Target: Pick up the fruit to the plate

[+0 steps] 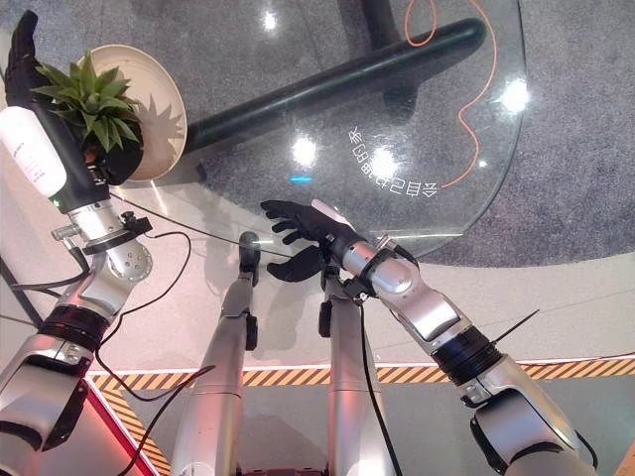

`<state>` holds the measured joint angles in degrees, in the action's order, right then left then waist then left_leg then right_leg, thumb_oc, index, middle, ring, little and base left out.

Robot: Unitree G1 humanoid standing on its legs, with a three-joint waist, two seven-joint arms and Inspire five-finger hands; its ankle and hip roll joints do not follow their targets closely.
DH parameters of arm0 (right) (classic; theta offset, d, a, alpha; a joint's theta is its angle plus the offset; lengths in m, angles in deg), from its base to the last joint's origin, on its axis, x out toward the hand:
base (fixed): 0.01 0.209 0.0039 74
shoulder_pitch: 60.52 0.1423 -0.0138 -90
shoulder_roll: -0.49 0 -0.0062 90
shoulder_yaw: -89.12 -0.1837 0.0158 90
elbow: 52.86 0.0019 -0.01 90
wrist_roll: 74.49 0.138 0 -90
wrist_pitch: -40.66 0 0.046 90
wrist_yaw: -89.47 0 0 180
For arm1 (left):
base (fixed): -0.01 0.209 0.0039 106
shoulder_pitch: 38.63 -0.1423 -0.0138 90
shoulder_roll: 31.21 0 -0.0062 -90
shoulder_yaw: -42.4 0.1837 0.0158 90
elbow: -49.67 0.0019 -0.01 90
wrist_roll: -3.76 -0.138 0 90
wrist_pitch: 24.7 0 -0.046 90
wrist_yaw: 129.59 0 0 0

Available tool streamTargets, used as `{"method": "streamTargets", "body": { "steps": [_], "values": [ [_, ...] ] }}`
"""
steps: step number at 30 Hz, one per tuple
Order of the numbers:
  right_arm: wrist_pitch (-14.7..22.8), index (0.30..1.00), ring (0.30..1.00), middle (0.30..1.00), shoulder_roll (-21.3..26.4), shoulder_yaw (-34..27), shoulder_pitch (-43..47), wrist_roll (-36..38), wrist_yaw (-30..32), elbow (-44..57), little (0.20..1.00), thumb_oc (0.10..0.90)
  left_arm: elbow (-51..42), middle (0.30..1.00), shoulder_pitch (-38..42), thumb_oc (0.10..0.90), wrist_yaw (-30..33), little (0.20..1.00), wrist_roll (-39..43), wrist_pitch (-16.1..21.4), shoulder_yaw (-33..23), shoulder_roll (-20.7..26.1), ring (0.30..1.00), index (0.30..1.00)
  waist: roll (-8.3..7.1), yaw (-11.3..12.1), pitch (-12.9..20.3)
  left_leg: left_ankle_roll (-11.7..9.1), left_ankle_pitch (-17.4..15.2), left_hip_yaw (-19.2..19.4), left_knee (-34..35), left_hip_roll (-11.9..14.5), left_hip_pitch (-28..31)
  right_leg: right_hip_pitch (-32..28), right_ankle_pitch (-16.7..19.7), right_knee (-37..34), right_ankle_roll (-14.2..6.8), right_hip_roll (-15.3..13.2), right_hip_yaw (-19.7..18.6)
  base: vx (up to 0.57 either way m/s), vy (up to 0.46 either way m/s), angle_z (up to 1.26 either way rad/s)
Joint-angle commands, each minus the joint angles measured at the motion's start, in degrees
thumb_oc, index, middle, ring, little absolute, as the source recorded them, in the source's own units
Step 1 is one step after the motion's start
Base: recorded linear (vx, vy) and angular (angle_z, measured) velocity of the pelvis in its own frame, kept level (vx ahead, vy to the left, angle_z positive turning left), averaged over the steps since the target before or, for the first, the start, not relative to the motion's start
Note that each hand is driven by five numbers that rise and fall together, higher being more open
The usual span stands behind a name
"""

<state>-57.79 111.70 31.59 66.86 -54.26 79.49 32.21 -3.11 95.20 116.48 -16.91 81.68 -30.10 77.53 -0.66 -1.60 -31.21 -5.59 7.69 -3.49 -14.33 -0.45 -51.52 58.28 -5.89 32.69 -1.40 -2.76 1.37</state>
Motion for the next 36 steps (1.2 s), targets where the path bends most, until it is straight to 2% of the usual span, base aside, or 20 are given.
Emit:
{"method": "streamTargets", "body": {
  "steps": [1,8,12,14,16,21,27,36],
  "values": [
    [1.2,0.900,0.900,0.900,0.9,0.1,-5.9,0.0,-2.1,6.2,0.900,0.800,-3.0,0.900,-0.4,0.800,5.3,0.900,-2.0,0.2,-2.7,3.7,0.900,0.900,1.07,-0.7,1.4,3.9,-6.0,4.5,-6.2,-6.1,1.0,-3.6,8.6,-11.2,-2.8,3.4,0.6,0.00,0.000,0.00],
    [0.9,0.900,0.900,0.900,0.6,0.1,-5.5,0.1,-2.3,5.9,0.900,0.800,-2.7,0.900,-0.6,0.800,5.1,0.900,-0.4,2.4,-3.4,3.5,0.900,0.900,1.12,-0.7,1.4,3.9,-6.0,4.5,-6.1,-6.1,1.7,-4.2,8.5,-11.0,-2.8,3.5,0.3,0.00,0.000,0.00],
    [0.6,0.900,0.900,0.900,0.2,0.0,-5.4,-0.2,-2.4,5.8,0.900,0.800,-3.1,0.900,-0.9,0.800,4.8,0.900,2.6,6.1,-4.5,2.8,0.900,0.900,1.11,-0.7,1.4,4.1,-6.2,4.5,-6.1,-6.2,2.3,-4.6,8.4,-10.9,-2.8,3.7,0.1,0.00,0.000,0.00],
    [0.8,0.900,0.900,0.900,-0.3,0.0,-5.6,-0.5,-2.3,5.6,0.900,0.800,-3.7,0.900,-1.4,0.800,4.1,0.900,5.5,10.3,-5.6,2.2,0.900,0.900,1.03,-0.5,1.4,4.1,-6.3,4.4,-6.1,-6.2,2.7,-5.1,8.3,-10.8,-2.8,3.7,0.1,0.00,0.000,0.00],
    [0.7,0.900,0.900,0.900,-0.8,-0.2,-5.8,-0.9,-2.3,5.4,0.900,0.800,-4.9,0.900,-2.1,0.800,2.0,0.900,9.6,16.1,-7.2,0.9,0.900,0.900,0.91,-0.4,1.4,4.1,-6.5,4.3,-6.2,-6.2,3.0,-5.4,8.1,-10.7,-2.8,3.7,0.0,0.00,0.000,0.00],
    [0.0,0.900,0.900,0.900,-2.0,-0.7,-5.4,-1.4,-2.5,4.8,0.900,0.800,-7.4,0.900,-3.0,0.800,-3.5,0.900,19.7,25.9,-10.0,-2.1,0.900,0.900,0.48,-0.3,1.4,4.3,-6.8,4.2,-6.4,-6.3,3.4,-5.7,7.9,-10.5,-2.7,4.0,-0.2,0.00,0.000,0.00],
    [-0.6,0.900,0.900,0.900,-3.5,-0.9,-5.1,-1.9,-2.5,4.2,0.900,0.800,-9.1,0.900,-3.3,0.800,-7.1,0.900,25.3,30.4,-11.7,-4.6,0.900,0.900,-0.03,-0.2,1.4,4.5,-7.1,4.1,-6.5,-6.4,3.9,-6.1,8.0,-10.5,-2.7,4.4,-0.5,0.00,0.000,0.00],
    [-0.8,0.900,0.900,0.900,-4.2,-0.7,-4.5,-1.5,-2.7,3.7,0.900,0.800,-9.3,0.900,-2.3,0.800,-4.8,0.900,23.7,30.7,-12.4,-4.3,0.900,0.900,0.16,-0.3,1.4,4.8,-7.8,4.5,-6.9,-6.4,5.0,-7.3,7.6,-10.2,-2.6,4.3,-1.0,0.01,0.004,0.03]
  ]
}}
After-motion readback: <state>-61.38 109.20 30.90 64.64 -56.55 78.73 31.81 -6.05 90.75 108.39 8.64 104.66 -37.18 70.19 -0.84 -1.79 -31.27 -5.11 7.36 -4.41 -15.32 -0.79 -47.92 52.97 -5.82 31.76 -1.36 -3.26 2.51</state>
